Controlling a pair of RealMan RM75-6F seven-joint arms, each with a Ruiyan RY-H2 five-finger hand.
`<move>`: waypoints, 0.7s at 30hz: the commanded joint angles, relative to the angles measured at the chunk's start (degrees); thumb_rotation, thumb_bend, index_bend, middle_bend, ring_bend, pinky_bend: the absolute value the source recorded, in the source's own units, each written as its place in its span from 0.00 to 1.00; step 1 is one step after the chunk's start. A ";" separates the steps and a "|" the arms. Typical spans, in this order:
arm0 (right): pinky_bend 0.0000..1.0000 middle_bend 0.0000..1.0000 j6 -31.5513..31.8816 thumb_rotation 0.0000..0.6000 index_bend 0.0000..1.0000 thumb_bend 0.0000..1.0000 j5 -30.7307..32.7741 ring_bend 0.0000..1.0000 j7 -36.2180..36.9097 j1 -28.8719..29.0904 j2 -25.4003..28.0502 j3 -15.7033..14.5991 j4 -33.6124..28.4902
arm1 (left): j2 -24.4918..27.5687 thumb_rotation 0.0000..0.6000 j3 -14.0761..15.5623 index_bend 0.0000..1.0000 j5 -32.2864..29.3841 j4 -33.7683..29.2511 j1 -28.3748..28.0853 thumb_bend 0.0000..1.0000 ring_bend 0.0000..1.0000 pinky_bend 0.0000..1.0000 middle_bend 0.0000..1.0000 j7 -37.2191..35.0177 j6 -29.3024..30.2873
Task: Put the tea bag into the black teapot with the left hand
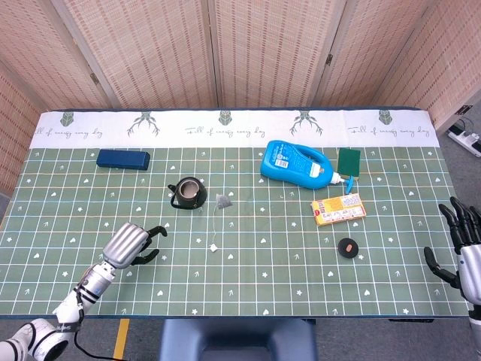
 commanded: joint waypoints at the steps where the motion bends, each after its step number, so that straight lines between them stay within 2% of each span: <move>1: 0.00 0.00 -0.41 1.00 0.00 0.42 0.21 0.00 1.43 0.13 0.38 0.15 0.19 | -1.90 1.00 -0.14 0.41 -0.05 1.97 -1.77 0.40 0.98 1.00 1.00 -0.46 -1.30; 6: 0.00 0.00 1.90 1.00 0.00 0.42 -2.26 0.00 5.25 -0.56 1.07 -0.42 1.14 | -6.29 1.00 -0.60 0.41 -2.03 5.45 -3.39 0.40 0.98 1.00 1.00 -0.94 -3.03; 13: 0.00 0.00 4.65 1.00 0.00 0.42 -4.72 0.00 8.31 -1.66 1.69 -1.30 1.95 | -11.46 1.00 0.52 0.41 -2.05 9.77 -4.83 0.40 0.98 1.00 1.00 -2.03 -3.31; 21: 0.00 0.00 6.01 1.00 0.00 0.42 -5.16 0.00 11.98 -2.37 2.61 -1.64 2.79 | -14.35 1.00 1.19 0.41 -2.31 11.11 -6.66 0.40 0.98 1.00 1.00 -0.74 -4.65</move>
